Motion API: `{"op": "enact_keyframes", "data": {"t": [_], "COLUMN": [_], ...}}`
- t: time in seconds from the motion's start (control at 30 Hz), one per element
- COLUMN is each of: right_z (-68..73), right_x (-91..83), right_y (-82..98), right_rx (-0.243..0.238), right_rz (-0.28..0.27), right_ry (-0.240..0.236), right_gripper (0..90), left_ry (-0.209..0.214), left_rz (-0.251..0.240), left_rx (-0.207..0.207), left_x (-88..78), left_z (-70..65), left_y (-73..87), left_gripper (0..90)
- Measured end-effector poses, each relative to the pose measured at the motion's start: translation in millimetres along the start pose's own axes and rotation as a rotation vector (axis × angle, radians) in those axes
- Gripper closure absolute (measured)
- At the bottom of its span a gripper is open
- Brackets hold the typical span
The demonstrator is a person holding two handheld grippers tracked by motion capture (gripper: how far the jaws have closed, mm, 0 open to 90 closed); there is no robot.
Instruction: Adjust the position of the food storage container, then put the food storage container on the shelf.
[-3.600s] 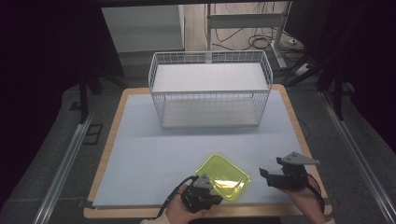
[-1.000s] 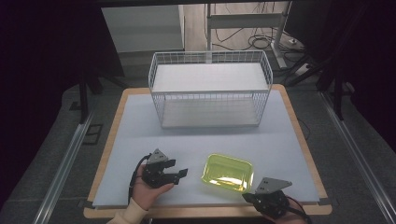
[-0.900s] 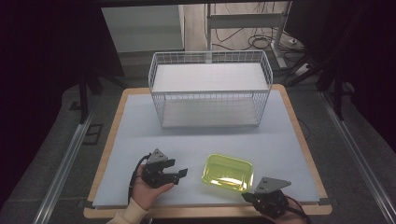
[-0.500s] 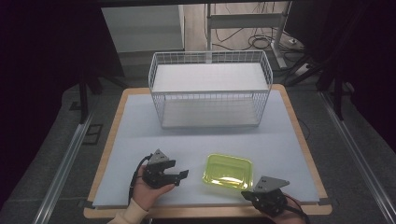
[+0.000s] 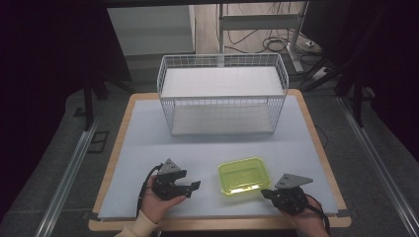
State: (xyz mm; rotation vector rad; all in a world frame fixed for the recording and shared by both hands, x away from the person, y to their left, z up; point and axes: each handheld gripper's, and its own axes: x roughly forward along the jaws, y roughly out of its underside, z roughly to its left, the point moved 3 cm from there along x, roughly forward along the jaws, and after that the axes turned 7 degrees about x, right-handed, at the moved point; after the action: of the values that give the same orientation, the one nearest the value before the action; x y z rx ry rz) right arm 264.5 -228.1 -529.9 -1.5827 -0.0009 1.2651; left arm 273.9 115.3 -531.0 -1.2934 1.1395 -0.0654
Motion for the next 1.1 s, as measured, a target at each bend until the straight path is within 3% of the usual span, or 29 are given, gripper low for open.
{"op": "enact_keyframes", "data": {"t": [0.27,0.43,0.5,0.67,0.77,0.83,0.87,0.9,0.93,1.0,1.1], "right_z": [-1.6,-18.1,-32.4,-45.5,-48.6,-49.8,-50.1,-50.1,-50.0,-50.3,-52.5], "right_x": [-21.0,-40.8,-45.4,-42.4,-39.8,-38.3,-38.4,-38.4,-39.4,-39.7,-37.0], "right_y": [5.0,3.7,-2.8,-10.7,-15.0,-15.3,-15.8,-15.8,-17.1,-17.9,-22.0], "right_rx": [0.007,0.048,0.086,0.133,0.136,0.137,0.142,0.142,0.148,0.156,0.199], "right_rz": [-0.032,-0.085,-0.123,-0.145,-0.15,-0.149,-0.155,-0.155,-0.151,-0.154,-0.147], "right_ry": [-0.003,0.038,0.054,0.048,0.038,0.034,0.022,0.022,0.014,0.008,-0.038], "right_gripper": [88.5,88.5,88.6,87.6,85.2,78.3,58.9,58.9,52.1,47.7,39.3], "left_ry": [0.0,0.0,0.003,0.011,0.013,0.023,0.042,0.042,0.051,0.078,0.121], "left_rz": [0.003,-0.007,-0.013,-0.023,-0.034,-0.035,-0.034,-0.034,-0.035,-0.037,-0.041], "left_rx": [-0.008,-0.015,-0.039,-0.082,-0.104,-0.114,-0.119,-0.119,-0.122,-0.127,-0.149], "left_x": [0.3,-3.3,-6.8,-12.0,-14.4,-14.0,-12.9,-12.9,-11.9,-9.9,-6.9], "left_z": [1.6,-0.7,-0.2,0.7,0.0,-1.7,-5.0,-5.0,-7.0,-11.0,-15.5], "left_y": [1.2,2.5,4.3,6.7,5.3,3.9,2.0,2.0,0.8,-2.4,-6.7], "left_gripper": [30.6,30.7,30.9,31.4,31.3,31.2,31.0,30.9,31.0,31.2,31.8]}}
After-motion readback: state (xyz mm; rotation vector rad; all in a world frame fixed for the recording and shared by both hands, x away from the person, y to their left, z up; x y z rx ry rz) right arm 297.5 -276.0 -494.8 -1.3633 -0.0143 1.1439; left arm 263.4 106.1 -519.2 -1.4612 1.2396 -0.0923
